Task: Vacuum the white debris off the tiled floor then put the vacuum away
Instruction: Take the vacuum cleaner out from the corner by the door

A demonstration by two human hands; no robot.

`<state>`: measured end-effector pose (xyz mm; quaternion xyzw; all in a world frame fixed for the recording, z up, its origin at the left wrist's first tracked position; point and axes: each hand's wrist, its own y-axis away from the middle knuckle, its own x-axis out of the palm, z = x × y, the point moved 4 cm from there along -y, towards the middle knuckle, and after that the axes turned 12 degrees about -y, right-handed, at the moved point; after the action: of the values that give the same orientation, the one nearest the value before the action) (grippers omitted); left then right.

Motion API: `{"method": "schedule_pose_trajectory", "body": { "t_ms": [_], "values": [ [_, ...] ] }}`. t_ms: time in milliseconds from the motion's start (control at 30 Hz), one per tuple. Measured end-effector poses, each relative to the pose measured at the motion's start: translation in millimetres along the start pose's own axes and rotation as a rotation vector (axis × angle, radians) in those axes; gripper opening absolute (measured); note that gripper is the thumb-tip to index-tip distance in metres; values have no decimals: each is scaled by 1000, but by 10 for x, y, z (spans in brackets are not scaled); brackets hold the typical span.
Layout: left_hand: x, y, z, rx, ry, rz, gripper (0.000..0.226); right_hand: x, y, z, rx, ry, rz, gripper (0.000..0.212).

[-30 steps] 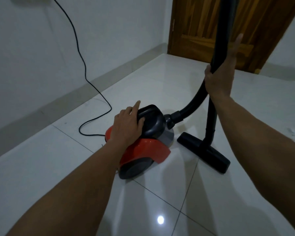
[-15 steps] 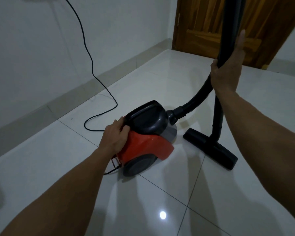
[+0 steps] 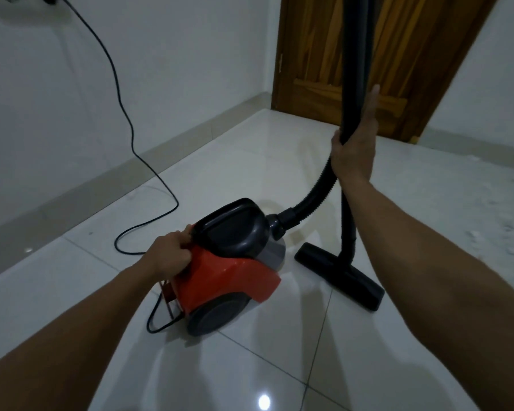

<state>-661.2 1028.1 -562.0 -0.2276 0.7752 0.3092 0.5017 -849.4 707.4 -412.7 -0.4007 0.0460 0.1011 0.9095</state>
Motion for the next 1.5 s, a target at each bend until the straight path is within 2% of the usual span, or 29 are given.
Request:
{"method": "schedule_pose_trajectory", "body": {
  "t_ms": [67,167,300,500,600,1000,1067,1200,1267,1367,1433,1500],
  "values": [
    [-41,-67,42,1,-19,86,61,-2,-17,-3,-8,22,20,84],
    [-135,-106,87,18,-35,151,46,-17,-44,-33,13,47,17,85],
    [-205,-142,120,85,-101,144,62,-11,-56,-43,2,61,5,86],
    [-268,-150,83,136,-189,99,60,3,-37,-60,9,50,-9,87],
    [-303,-151,88,106,-193,81,60,0,-22,-48,-2,36,-15,86],
    [-283,-51,59,107,-276,50,73,-53,-34,-79,-13,0,-23,85],
    [-281,-49,23,93,-218,72,63,-62,-29,-80,-14,-17,-26,86],
    [-319,-15,-149,49,3,79,24,-67,-37,-87,-16,-19,-31,85],
    [-369,35,-284,68,105,55,15,-68,-33,-99,-9,-23,-30,84],
    [-388,40,-539,134,195,-19,33,-71,-34,-109,-21,-20,-27,82],
    [-360,-22,-731,157,142,-104,37,-70,-40,-119,-14,-26,-23,79],
    [-330,-102,-924,162,-51,-232,38,-76,-47,-125,4,-33,-23,76]
  ]
}}
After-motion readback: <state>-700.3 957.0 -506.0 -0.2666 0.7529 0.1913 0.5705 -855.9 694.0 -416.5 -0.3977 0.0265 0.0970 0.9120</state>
